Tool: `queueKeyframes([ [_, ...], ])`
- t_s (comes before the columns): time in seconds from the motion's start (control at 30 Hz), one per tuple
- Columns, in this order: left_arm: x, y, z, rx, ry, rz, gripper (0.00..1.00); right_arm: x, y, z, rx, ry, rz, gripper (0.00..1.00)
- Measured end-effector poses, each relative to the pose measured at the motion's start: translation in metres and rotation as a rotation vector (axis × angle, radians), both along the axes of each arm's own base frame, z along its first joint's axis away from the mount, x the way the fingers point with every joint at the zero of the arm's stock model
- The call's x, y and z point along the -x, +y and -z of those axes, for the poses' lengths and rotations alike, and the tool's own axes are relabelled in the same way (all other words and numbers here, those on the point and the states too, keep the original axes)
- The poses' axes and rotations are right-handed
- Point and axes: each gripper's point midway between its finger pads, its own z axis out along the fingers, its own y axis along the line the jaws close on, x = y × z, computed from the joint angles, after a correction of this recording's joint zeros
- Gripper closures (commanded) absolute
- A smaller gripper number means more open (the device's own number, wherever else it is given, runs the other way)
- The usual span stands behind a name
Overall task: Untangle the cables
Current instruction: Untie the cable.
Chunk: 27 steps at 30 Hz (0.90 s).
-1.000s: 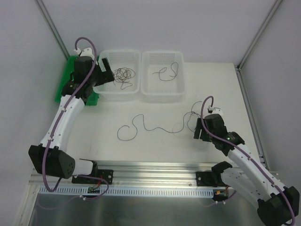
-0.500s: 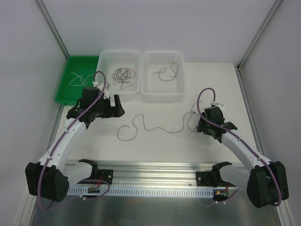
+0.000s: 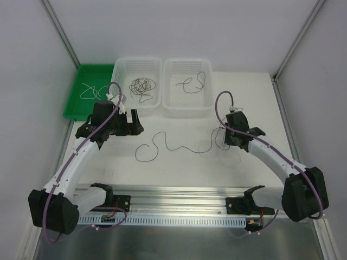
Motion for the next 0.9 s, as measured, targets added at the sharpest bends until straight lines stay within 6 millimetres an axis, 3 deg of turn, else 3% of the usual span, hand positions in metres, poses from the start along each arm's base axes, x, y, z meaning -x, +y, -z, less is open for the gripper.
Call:
queueKeyframes([
  [0.1, 0.000, 0.000, -0.001, 0.000, -0.002, 0.000, 0.01, -0.014, 0.039, -0.054, 0.004, -0.098, -0.130, 0.99],
  [0.23, 0.000, 0.000, -0.001, 0.000, -0.003, 0.000, 0.01, -0.017, 0.084, -0.138, -0.025, -0.258, -0.276, 0.99],
  [0.47, 0.000, 0.000, -0.001, 0.000, -0.003, 0.000, 0.01, -0.002, 0.125, -0.296, -0.089, -0.538, -0.458, 0.99],
  [0.57, 0.000, 0.000, -0.001, -0.001, -0.004, 0.001, 0.01, 0.017, 0.147, -0.341, -0.174, -0.629, -0.574, 0.99],
  [0.63, 0.000, 0.000, -0.001, -0.001, -0.004, 0.002, 0.01, 0.030, 0.157, -0.345, -0.217, -0.638, -0.643, 0.99],
  [0.7, 0.001, -0.001, -0.001, 0.002, -0.005, 0.006, 0.01, 0.034, 0.156, -0.334, -0.212, -0.617, -0.658, 0.99],
  [0.77, 0.002, -0.003, -0.003, 0.011, -0.006, 0.020, 0.01, 0.031, 0.152, -0.306, -0.161, -0.565, -0.641, 0.99],
  [0.9, 0.005, -0.008, -0.005, 0.033, -0.008, 0.050, 0.01, 0.018, 0.137, -0.224, 0.028, -0.343, -0.572, 0.99],
])
